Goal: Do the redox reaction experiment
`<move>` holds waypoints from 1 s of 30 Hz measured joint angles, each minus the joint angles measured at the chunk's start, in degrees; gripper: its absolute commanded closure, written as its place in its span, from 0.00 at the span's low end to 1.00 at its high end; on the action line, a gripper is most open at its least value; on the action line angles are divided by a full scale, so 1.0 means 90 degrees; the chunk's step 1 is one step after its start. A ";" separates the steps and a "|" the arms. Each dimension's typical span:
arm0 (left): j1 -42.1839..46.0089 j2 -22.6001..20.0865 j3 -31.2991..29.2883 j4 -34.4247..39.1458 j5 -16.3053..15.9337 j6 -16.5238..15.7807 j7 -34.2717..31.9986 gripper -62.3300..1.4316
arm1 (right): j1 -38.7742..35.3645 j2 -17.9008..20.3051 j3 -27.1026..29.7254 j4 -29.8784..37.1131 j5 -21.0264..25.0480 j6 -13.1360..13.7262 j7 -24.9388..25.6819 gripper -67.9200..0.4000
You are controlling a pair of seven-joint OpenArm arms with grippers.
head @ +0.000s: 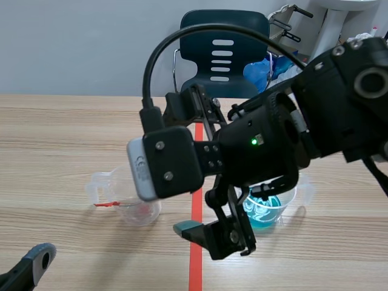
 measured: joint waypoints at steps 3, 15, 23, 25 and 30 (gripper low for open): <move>0.0000 0.0000 0.0000 0.0000 0.0000 0.0000 0.0000 0.00 | 0.0000 -0.0158 -0.0151 0.0000 -0.0172 0.0000 0.0056 0.11; 0.0000 0.0000 0.0000 0.0000 0.0000 0.0000 0.0000 0.00 | 0.0000 -0.0811 -0.0211 -0.0279 -0.0369 0.0000 0.0202 0.11; 0.0000 0.0000 0.0000 0.0000 0.0000 0.0000 0.0000 0.00 | 0.0000 -0.1178 -0.0211 -0.0855 -0.0651 0.0000 0.0374 0.11; 0.0000 0.0000 0.0000 0.0000 0.0000 0.0000 0.0000 0.00 | 0.0000 -0.1246 -0.0211 -0.0877 -0.0651 -0.0002 0.0415 0.11; 0.0000 0.0000 0.0000 0.0000 0.0000 0.0000 0.0002 0.00 | 0.0002 -0.1394 -0.0345 -0.0877 -0.0656 -0.0002 0.0442 0.19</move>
